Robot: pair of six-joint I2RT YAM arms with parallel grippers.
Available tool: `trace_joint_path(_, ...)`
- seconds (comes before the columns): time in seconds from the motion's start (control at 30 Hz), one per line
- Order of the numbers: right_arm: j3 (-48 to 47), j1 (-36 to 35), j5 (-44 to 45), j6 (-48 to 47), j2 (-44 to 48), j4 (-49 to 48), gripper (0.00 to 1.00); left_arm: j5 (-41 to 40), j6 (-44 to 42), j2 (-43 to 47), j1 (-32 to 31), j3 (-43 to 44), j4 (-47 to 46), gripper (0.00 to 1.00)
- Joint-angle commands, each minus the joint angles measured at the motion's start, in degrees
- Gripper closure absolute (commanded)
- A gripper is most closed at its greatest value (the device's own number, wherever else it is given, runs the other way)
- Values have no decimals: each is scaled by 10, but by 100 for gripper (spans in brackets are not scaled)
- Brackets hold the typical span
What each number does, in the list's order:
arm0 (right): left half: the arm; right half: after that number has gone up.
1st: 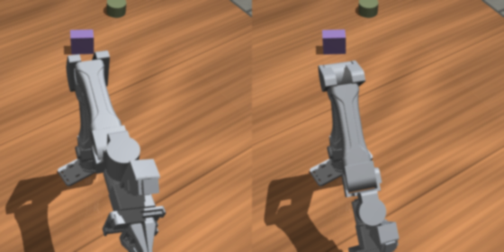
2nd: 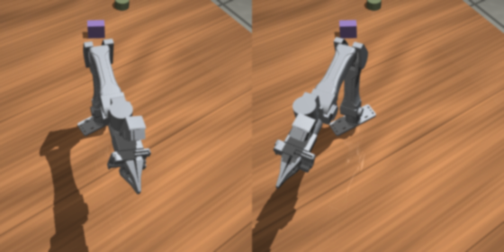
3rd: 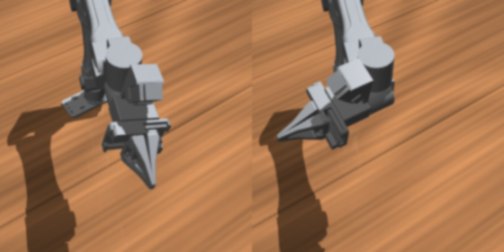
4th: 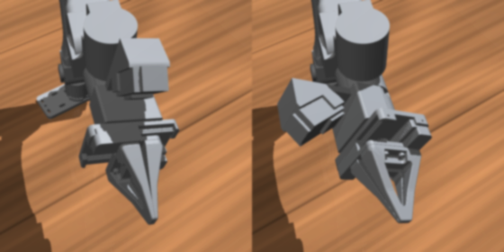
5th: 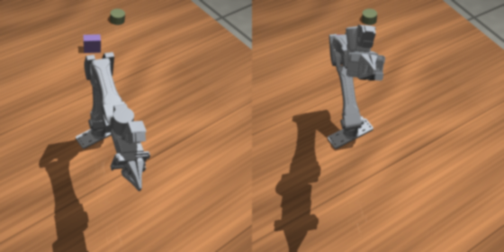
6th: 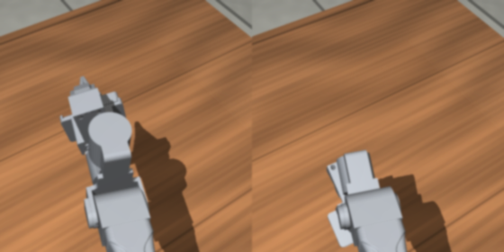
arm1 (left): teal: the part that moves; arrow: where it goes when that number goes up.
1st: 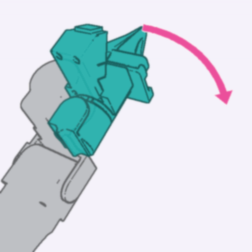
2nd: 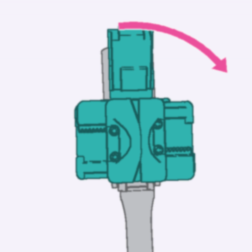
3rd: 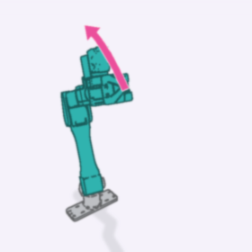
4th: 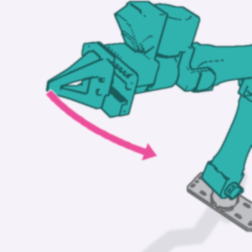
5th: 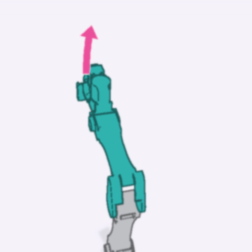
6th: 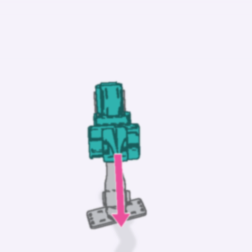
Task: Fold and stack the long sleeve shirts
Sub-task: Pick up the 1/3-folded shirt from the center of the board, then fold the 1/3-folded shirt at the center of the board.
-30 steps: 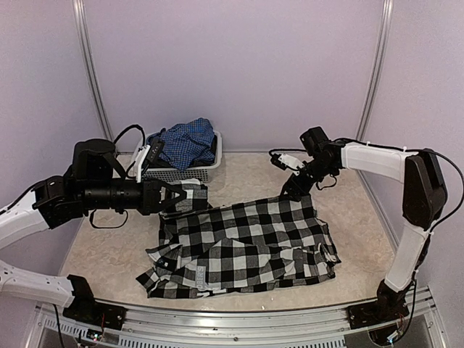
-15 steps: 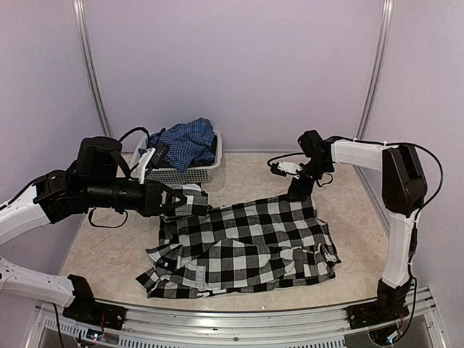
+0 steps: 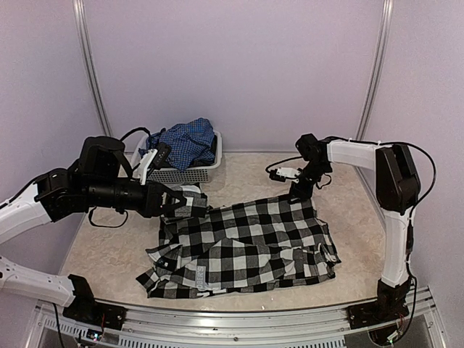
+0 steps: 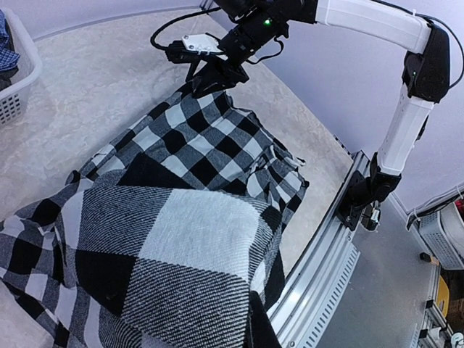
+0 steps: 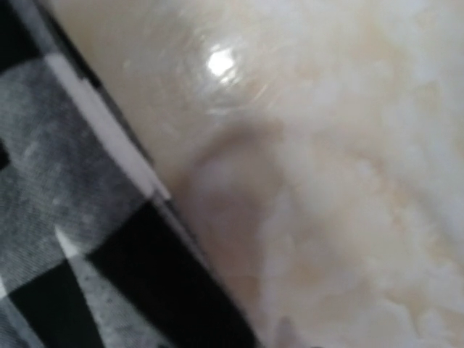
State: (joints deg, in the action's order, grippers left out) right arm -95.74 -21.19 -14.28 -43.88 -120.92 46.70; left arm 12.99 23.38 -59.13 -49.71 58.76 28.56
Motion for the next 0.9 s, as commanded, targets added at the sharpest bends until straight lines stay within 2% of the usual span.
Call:
trace_joint_path(0.0, -18, 4, -15, -2, -12, 25, 64, -10, -17, -2, 0, 25, 2, 100)
trace_joint_path(0.07, -19, 5, -20, -2, -10, 28, 75, -10, -18, -3, 2, 24, 2, 100)
trace_joint_path(0.13, -14, 5, -19, 0, -4, 25, 92, -12, -18, -3, 4, 23, 2, 100)
trace_joint_path(0.17, -10, 5, -14, 4, 0, 20, 98, -13, -19, -2, 5, 23, 2, 100)
trace_joint_path(0.2, -4, 5, -9, 7, 4, 14, 100, -12, -19, -2, 6, 22, 3, 100)
trace_joint_path(0.33, 26, 1, 18, 27, 36, -8, 100, -11, -20, 2, 11, 24, 13, 100)
trace_joint_path(0.57, 163, -33, 90, 74, 150, -106, 100, -3, -5, 20, 9, 43, 66, 100)
trace_joint_path(0.87, 299, -113, 209, 148, 248, -172, 100, -33, 47, 57, -37, 44, 141, 100)
